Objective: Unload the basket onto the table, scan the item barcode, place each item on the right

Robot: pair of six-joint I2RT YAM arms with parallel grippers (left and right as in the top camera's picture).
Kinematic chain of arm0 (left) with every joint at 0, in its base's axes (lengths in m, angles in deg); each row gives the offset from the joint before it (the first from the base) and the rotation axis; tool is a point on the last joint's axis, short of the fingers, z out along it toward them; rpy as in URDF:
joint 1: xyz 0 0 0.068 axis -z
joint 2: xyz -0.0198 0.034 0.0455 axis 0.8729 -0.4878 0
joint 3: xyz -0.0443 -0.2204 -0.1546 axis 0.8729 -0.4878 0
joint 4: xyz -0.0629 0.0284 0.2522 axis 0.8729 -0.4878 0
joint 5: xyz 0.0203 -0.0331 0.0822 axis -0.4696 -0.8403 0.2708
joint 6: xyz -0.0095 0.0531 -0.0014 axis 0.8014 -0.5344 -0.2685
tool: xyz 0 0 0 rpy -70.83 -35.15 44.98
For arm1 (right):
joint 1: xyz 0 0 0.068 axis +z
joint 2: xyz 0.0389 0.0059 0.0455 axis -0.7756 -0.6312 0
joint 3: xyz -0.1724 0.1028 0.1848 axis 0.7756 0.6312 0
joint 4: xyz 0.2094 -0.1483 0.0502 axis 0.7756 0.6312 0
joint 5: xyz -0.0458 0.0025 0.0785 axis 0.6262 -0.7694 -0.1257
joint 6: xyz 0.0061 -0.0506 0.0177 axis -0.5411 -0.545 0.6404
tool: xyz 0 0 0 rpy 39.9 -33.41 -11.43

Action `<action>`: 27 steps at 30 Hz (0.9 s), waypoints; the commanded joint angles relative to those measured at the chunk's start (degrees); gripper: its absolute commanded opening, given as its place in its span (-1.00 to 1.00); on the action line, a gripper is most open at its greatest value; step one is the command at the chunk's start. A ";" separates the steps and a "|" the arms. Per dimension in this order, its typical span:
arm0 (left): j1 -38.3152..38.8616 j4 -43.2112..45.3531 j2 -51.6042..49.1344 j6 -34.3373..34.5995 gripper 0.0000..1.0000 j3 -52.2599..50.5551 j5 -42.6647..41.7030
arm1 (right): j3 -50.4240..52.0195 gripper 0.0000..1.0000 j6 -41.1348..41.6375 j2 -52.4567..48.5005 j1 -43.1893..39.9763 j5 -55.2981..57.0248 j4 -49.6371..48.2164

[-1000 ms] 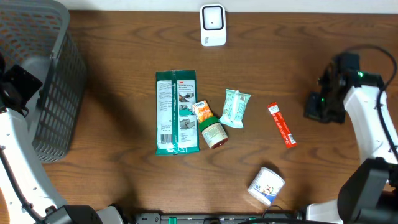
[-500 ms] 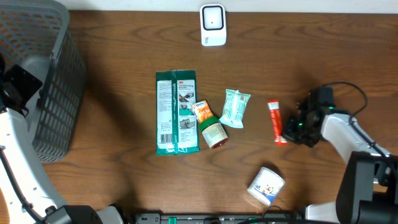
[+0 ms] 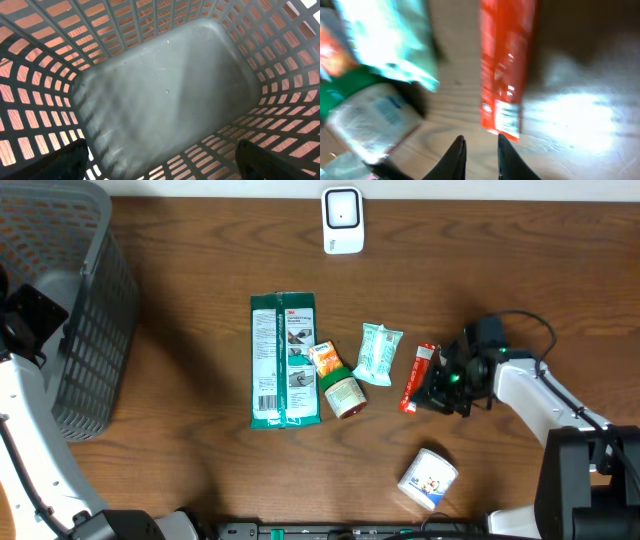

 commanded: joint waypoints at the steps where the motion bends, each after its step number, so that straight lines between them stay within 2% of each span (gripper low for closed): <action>1: -0.17 -0.04 -0.46 -0.72 0.87 0.76 0.33 | -2.49 -0.69 -1.53 1.42 -0.15 1.44 -0.09; 4: -0.17 -0.02 -0.48 -0.72 0.87 0.76 0.33 | -1.07 -0.87 2.49 1.42 0.07 12.24 -0.76; 7: -0.17 -0.02 -0.48 -0.72 0.87 0.76 0.33 | 1.88 -0.93 7.08 1.40 0.35 15.85 -3.43; 11: -0.17 -0.04 -0.46 -0.72 0.87 0.76 0.33 | 7.06 -0.93 13.44 1.40 0.96 13.53 -10.64; 15: -0.17 -0.04 -0.46 -0.74 0.87 0.76 0.33 | 9.79 -0.87 15.04 1.40 3.06 8.00 -15.98; 22: -0.17 -0.02 -0.46 -0.72 0.87 0.76 0.33 | 9.57 -0.83 15.80 1.42 7.26 4.24 -15.96; 27: -0.17 -0.04 -0.46 -0.74 0.87 0.76 0.33 | 5.20 -0.76 9.86 4.76 5.79 -0.68 -8.31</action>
